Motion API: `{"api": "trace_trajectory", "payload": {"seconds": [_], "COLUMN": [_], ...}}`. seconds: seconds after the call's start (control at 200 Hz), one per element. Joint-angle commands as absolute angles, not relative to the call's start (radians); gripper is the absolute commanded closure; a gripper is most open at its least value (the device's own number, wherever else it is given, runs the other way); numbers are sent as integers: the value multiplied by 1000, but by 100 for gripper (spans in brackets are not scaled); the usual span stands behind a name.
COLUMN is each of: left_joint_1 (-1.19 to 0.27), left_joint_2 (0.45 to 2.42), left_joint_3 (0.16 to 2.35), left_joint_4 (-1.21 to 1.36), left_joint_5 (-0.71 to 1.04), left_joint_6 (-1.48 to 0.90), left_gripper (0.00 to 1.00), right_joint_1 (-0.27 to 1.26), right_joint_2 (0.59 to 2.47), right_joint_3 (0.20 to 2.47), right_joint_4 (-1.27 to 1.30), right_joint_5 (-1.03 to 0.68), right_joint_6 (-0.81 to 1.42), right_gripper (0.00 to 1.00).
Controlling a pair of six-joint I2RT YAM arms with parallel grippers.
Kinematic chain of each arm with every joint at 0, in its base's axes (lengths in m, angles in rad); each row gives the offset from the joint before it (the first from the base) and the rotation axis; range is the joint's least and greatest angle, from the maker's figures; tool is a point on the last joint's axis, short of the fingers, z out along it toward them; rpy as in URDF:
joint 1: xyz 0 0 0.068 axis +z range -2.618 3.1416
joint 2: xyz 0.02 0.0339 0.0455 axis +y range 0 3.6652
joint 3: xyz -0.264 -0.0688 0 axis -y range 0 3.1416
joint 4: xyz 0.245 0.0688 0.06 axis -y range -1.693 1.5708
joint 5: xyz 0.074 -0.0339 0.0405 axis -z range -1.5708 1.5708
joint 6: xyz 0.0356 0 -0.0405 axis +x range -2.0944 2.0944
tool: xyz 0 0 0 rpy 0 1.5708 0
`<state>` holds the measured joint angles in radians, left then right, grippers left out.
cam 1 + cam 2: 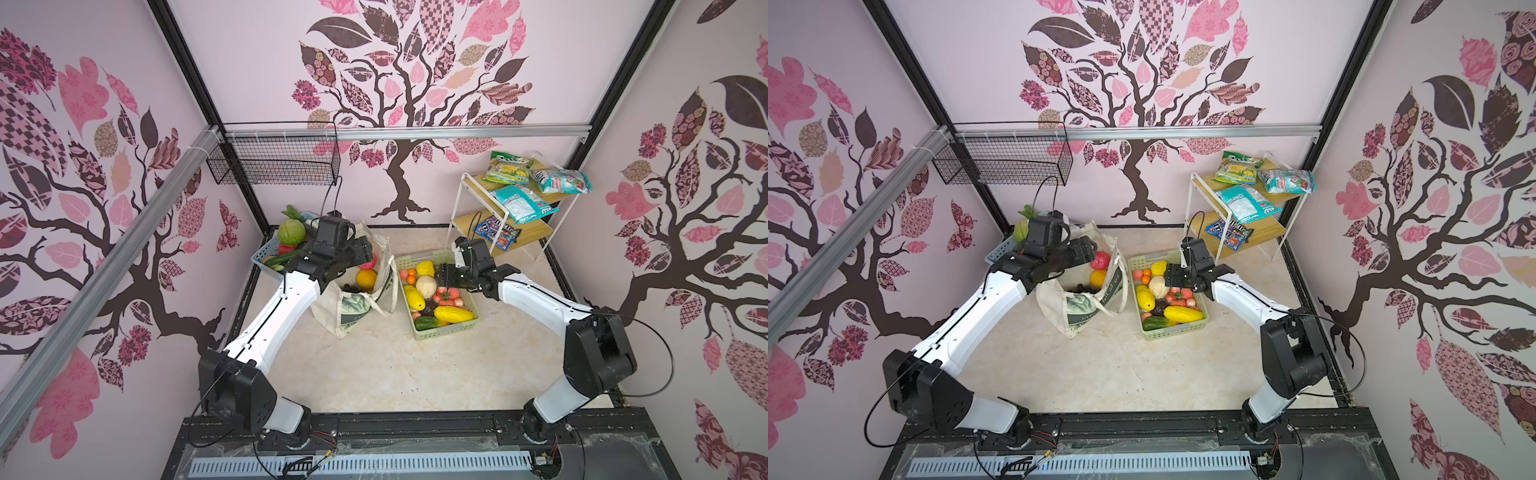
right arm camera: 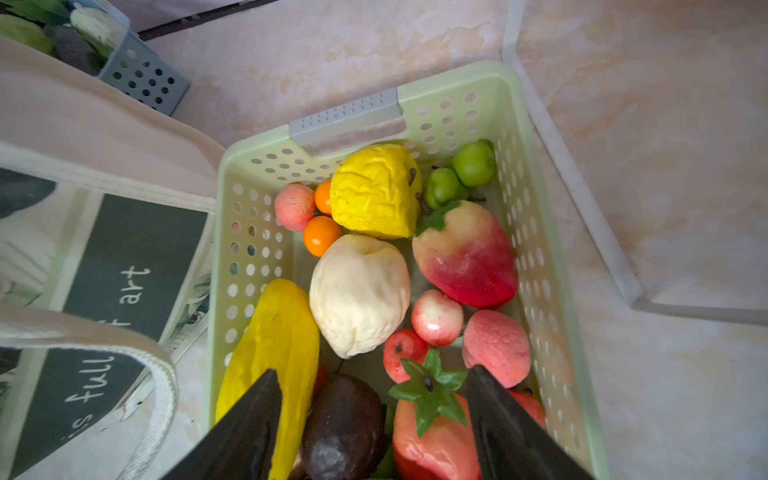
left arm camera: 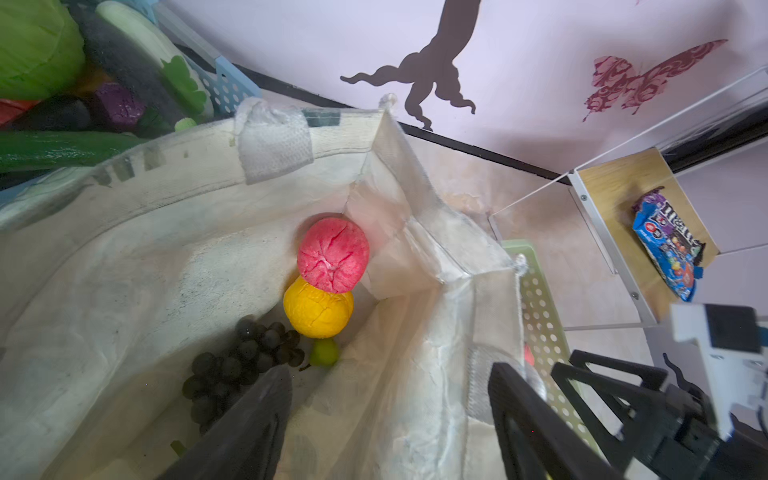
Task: Place the food into the grocery bag and tie it
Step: 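Lower the right gripper onto the red-yellow apple while the left gripper hovers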
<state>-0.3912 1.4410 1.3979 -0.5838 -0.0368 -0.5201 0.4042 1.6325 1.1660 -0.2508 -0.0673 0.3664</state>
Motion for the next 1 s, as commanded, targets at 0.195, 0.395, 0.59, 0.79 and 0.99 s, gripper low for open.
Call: {"api": "trace_trajectory", "payload": {"seconds": [0.195, 0.395, 0.59, 0.79, 0.99], "left_joint_1": [-498, -511, -512, -510, -511], "left_joint_2": [1375, 1355, 1326, 1301, 1307], "left_joint_3": [1390, 1366, 1321, 1291, 1291], "left_joint_4": [-607, -623, -635, -632, -623], "left_joint_5": [-107, -106, -104, -114, -102], "left_joint_6": [-531, -527, -524, -525, -523], "left_gripper": [21, 21, 21, 22, 21], "right_joint_1": [402, 401, 402, 403, 401], "right_joint_2": [1753, 1832, 1888, 1942, 1976], "right_joint_3": [1261, 1320, 1350, 1383, 1380], "right_joint_4": [-251, -242, -227, -267, -274], "right_joint_5": [91, 126, 113, 124, 140], "right_joint_6": [224, 18, -68, -146, -176], "right_gripper": [24, 23, 22, 22, 23]}}
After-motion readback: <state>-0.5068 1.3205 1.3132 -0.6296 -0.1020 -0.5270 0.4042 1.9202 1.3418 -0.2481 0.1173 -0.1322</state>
